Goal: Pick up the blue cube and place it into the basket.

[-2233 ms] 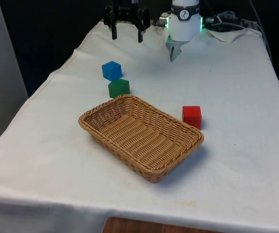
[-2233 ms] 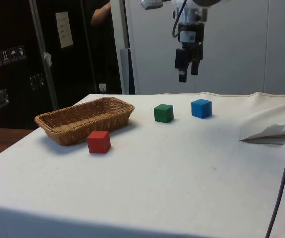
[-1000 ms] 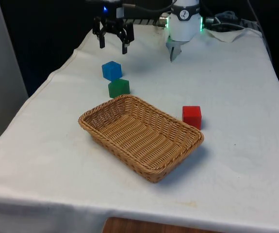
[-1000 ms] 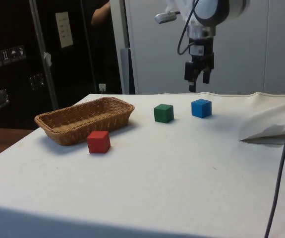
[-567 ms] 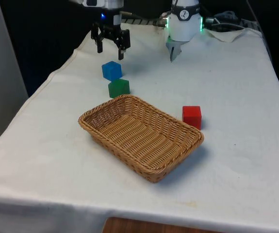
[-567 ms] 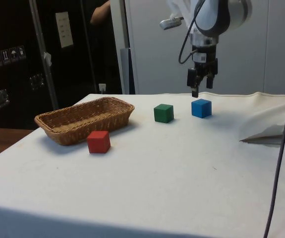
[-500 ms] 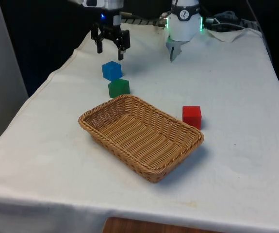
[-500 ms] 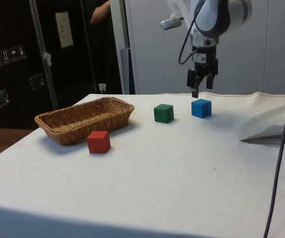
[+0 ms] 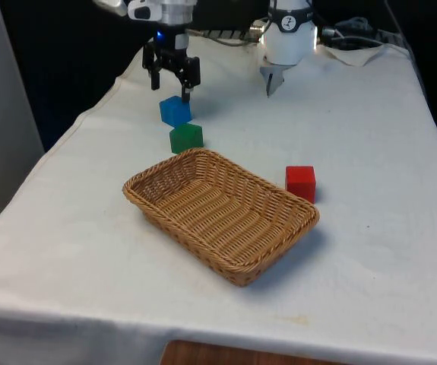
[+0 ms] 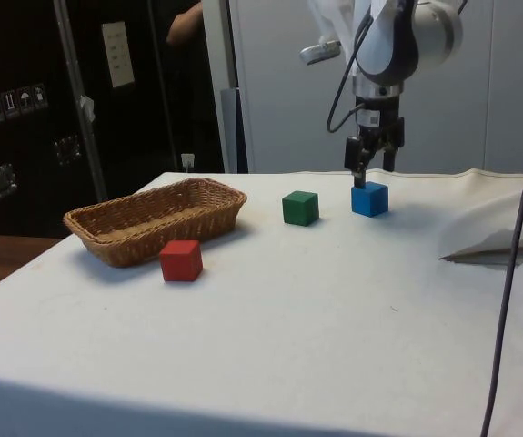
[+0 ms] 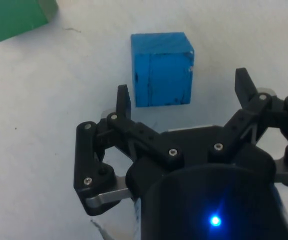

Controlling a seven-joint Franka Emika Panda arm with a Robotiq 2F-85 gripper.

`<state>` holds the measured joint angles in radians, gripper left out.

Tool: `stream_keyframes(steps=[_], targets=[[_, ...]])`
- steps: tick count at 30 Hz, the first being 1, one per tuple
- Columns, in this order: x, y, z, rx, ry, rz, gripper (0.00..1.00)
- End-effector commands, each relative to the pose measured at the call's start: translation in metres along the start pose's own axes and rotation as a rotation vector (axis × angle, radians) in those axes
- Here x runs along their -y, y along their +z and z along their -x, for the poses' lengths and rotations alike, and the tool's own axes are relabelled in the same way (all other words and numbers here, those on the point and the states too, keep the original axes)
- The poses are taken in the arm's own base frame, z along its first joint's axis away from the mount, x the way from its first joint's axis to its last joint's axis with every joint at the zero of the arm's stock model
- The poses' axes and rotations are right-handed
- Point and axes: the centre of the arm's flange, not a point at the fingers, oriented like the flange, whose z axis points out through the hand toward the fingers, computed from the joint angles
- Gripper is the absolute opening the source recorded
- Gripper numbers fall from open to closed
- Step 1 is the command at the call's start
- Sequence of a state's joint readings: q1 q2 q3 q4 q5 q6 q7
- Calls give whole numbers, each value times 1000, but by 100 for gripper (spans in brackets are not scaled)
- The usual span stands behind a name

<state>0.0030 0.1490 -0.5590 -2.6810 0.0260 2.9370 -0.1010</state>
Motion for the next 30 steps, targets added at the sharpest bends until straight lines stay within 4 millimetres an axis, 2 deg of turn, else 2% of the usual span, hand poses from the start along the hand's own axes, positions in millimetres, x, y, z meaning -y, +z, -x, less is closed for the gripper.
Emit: stream_keyframes(steps=[1,22,30], targets=[[3,-2,1,-14,13,-10,100],[6,15,3,4,75,10,100],[21,17,2,-12,111,0,100]])
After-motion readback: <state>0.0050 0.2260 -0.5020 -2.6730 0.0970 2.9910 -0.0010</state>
